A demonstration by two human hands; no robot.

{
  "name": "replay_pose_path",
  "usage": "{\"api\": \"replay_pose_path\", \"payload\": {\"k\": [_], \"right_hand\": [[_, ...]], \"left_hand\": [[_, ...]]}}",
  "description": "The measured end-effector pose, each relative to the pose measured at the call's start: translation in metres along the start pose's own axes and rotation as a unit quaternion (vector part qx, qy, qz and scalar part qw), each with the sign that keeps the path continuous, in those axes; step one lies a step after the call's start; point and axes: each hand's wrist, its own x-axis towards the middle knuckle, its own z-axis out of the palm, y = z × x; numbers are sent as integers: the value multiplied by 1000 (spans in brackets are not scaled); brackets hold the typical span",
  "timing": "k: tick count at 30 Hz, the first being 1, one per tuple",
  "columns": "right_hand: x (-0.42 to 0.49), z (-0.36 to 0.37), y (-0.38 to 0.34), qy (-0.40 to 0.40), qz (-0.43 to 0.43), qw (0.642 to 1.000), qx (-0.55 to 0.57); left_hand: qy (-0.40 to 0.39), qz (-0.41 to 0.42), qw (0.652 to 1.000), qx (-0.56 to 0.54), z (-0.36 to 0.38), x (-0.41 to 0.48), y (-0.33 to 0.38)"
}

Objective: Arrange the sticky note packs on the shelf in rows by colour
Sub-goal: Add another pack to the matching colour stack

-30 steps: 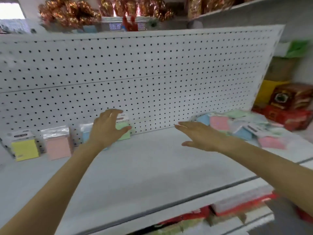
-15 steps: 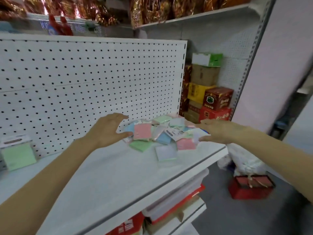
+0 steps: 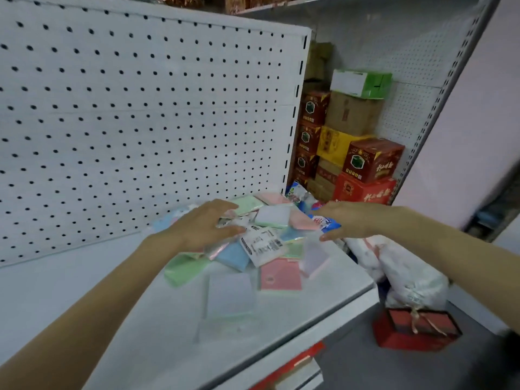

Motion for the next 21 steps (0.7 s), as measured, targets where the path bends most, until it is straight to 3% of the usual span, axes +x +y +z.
{"api": "replay_pose_path", "payload": {"k": [7,11,13,15,21], "right_hand": [[47,19,22,-31,-51,992,110],[70,37,28,-20,-78,980,182],[74,50,31,-22,-85,974,208],[73,67,37,-18,-77,967,240],[52,120,63,92,-161,963,196]], "left_hand": [[-26,14,999,-41,31,10,35],[-6,52,985,162,67,4,37],[-3,44,977,209,82,-3,40],[8,13,981,194,90,-10,44],[5,-11,993,115,113,-34,67]]}}
